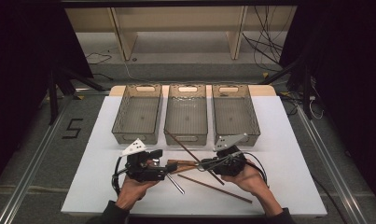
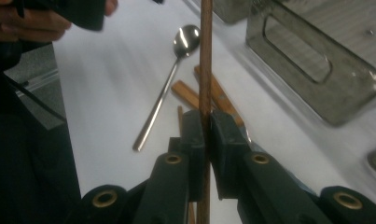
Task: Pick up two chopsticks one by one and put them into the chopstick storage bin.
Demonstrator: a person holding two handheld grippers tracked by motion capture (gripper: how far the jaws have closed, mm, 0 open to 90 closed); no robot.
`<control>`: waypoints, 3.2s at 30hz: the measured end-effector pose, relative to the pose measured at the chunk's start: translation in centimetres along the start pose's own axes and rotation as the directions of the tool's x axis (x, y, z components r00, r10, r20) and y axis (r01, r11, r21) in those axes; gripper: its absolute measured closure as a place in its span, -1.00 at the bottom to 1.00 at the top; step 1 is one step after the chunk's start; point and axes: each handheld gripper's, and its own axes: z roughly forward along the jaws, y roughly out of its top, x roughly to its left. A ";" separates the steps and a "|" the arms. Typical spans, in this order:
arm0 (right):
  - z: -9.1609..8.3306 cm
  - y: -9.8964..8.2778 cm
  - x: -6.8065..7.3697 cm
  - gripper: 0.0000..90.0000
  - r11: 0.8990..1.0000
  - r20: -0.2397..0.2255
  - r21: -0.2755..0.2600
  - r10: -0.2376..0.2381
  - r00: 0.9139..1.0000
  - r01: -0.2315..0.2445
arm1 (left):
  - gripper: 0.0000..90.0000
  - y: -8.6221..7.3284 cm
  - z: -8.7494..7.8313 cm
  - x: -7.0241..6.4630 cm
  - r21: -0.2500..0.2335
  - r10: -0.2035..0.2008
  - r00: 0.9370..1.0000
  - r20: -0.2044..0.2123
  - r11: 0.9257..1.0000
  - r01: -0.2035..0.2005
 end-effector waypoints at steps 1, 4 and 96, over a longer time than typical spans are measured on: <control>0.1 0.2 0.2 0.89 1.000 -0.004 -0.005 -0.001 1.000 0.001 | -0.71 0.3 0.3 -0.1 0.001 -0.010 1.000 0.015 1.000 0.010; 0.6 0.8 0.6 0.89 1.000 -0.012 -0.021 -0.013 1.000 0.013 | -0.65 1.0 1.0 -0.3 0.000 -0.032 0.998 0.048 0.999 0.032; -3.7 -6.4 -2.2 -0.63 0.942 0.104 -0.255 0.250 0.963 -0.217 | 0.88 13.2 -4.5 15.2 -0.107 -0.141 0.942 -0.304 0.988 0.113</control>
